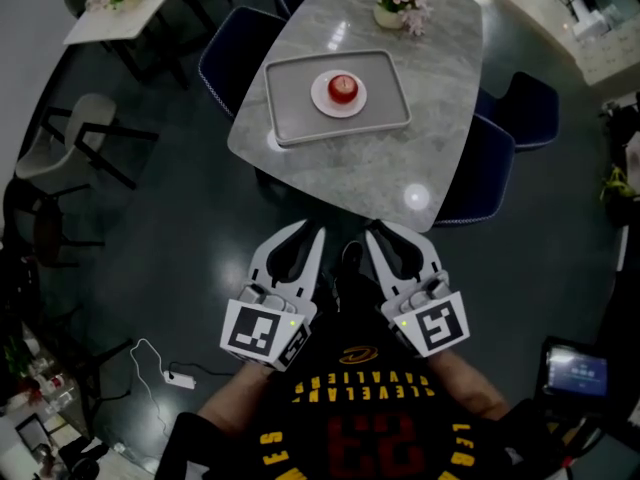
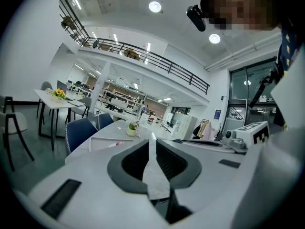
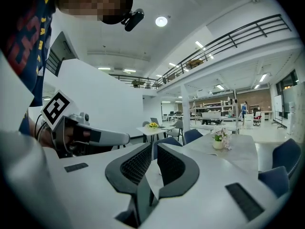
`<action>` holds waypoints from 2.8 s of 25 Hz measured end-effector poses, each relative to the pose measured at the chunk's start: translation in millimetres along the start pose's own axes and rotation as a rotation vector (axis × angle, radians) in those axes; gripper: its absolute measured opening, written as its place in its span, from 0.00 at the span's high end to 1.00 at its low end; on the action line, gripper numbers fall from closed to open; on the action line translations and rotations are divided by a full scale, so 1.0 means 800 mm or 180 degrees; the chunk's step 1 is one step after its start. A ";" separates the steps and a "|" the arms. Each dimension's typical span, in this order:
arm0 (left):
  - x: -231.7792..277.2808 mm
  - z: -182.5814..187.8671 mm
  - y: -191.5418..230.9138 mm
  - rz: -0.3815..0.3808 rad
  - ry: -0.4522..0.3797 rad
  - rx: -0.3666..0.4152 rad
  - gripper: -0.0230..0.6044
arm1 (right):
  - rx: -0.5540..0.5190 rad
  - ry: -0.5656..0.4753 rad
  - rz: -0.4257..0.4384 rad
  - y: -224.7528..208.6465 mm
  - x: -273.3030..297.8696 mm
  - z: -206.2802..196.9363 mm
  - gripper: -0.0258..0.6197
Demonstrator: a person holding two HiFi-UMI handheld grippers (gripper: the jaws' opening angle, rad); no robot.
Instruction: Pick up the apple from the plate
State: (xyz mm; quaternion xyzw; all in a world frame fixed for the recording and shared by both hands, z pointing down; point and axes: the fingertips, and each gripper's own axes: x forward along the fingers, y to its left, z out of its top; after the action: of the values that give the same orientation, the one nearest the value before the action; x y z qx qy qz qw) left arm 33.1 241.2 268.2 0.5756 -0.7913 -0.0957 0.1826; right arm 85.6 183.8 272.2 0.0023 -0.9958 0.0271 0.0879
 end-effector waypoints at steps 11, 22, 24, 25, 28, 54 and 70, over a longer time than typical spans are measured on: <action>0.070 0.033 0.037 0.0234 -0.0041 0.0120 0.89 | 0.0260 -0.0142 0.0197 -0.074 0.074 0.005 0.92; 0.175 0.054 0.038 0.0291 0.0049 0.0240 0.89 | 0.0363 -0.0184 0.0210 -0.180 0.112 0.021 0.85; 0.190 0.052 0.040 0.0339 0.0065 0.0269 0.88 | 0.0412 -0.0164 0.0204 -0.196 0.116 0.019 0.85; 0.197 0.054 0.041 0.0369 0.0068 0.0281 0.88 | 0.0413 -0.0160 0.0198 -0.203 0.117 0.019 0.85; 0.213 0.057 0.046 0.0414 0.0103 0.0272 0.84 | 0.0431 -0.0096 0.0166 -0.222 0.120 0.021 0.85; 0.344 0.003 0.240 0.0253 0.1208 0.0171 0.83 | 0.1167 0.0708 -0.0648 -0.316 0.239 -0.096 0.85; 0.385 -0.061 0.305 0.0066 0.1820 -0.0046 0.83 | 0.1749 0.1094 -0.0843 -0.334 0.280 -0.173 0.85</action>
State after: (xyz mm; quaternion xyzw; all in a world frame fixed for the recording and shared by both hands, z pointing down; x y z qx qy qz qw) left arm -244.6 30.7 456.0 0.5699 -0.7128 0.0666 0.4034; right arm -108.5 -75.3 461.8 0.1504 -0.9130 0.2825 0.2531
